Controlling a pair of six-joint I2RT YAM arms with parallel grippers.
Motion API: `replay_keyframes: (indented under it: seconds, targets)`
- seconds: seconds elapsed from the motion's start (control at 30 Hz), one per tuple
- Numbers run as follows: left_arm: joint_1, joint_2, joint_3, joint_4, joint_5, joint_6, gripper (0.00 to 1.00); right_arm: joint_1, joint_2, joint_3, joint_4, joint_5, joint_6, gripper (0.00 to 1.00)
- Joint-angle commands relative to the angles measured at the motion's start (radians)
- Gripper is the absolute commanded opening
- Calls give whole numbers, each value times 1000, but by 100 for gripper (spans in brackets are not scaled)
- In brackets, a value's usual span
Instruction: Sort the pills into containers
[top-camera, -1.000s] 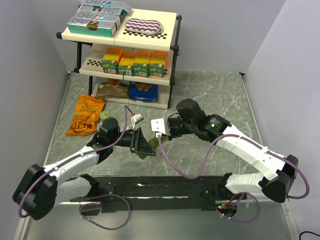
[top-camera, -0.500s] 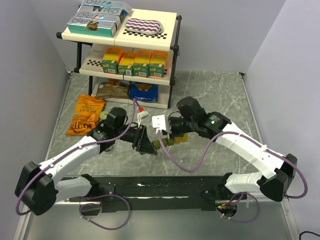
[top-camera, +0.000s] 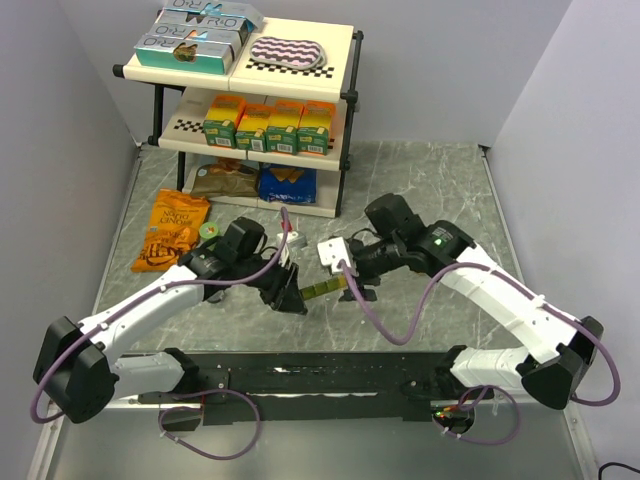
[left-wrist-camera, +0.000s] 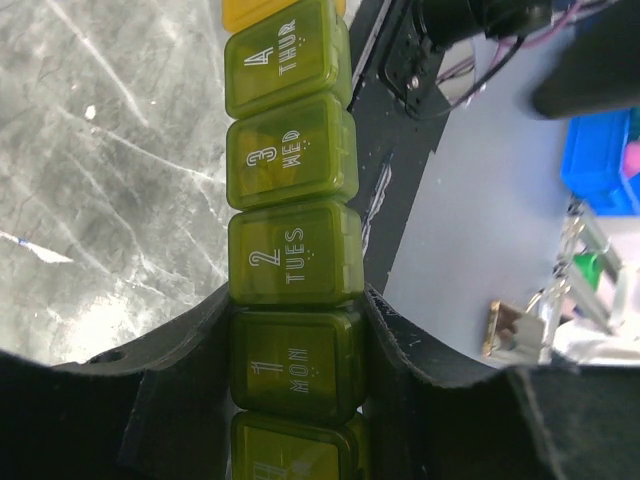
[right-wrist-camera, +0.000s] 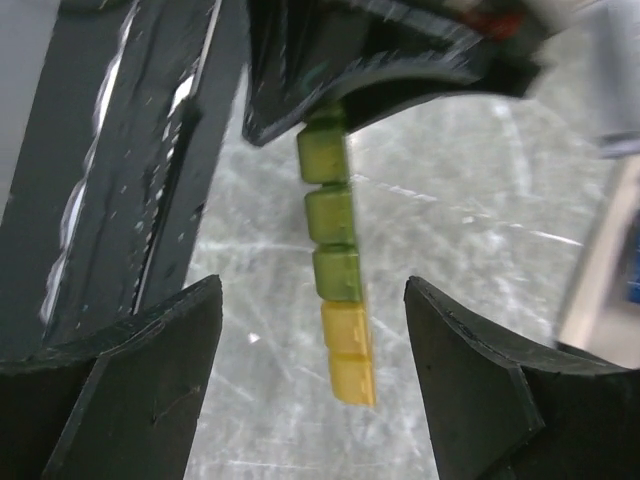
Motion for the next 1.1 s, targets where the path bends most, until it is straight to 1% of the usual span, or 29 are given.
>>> replay_keyframes:
  seconds: [0.0, 0.17, 0.27, 0.37, 0.47, 0.5, 0.57, 0.6, 0.7, 0.77, 0.8, 0.9, 0.97, 1.0, 1.07]
  targets:
    - [-37, -14, 61, -7, -7, 68, 1, 1, 2, -63, 7, -54, -102, 80]
    - [-45, -12, 68, 22, 10, 39, 1, 17, 28, -89, 52, -48, -100, 80]
    - [-45, -21, 51, 82, 31, -13, 1, 26, 27, -106, 63, -49, -97, 77]
    - [-45, -30, 25, 163, 60, -66, 1, 38, 25, -136, 84, -36, -88, 71]
    - [-45, -40, 19, 194, 63, -80, 1, 41, 30, -152, 112, -28, -67, 55]
    - [-45, -41, 19, 195, 63, -79, 1, 43, 31, -153, 118, -23, -60, 45]
    - [-45, -46, 22, 191, 62, -67, 1, 43, 33, -150, 128, -19, -50, 37]
    - [-45, -44, 25, 185, 59, -59, 1, 41, 33, -149, 130, -17, -45, 30]
    - [-45, -53, 28, 166, 43, -28, 1, 41, 31, -144, 139, -16, -24, 17]
    - [-45, -59, 30, 162, 25, -7, 1, 43, 31, -143, 136, -28, -13, 12]
    - [-45, -66, 30, 160, 16, 5, 1, 43, 30, -140, 135, -34, -8, 7]
    - [-49, -101, 18, 172, -26, 55, 1, 41, 30, -138, 127, -66, 15, 1]
    - [-55, -136, -1, 184, -52, 96, 2, 41, 28, -133, 125, -74, 29, 0]
    - [-57, -162, -7, 189, -67, 113, 7, 40, 27, -132, 122, -80, 33, 0]
    - [-65, -188, -31, 212, -102, 150, 21, 38, 24, -130, 122, -79, 41, 0]
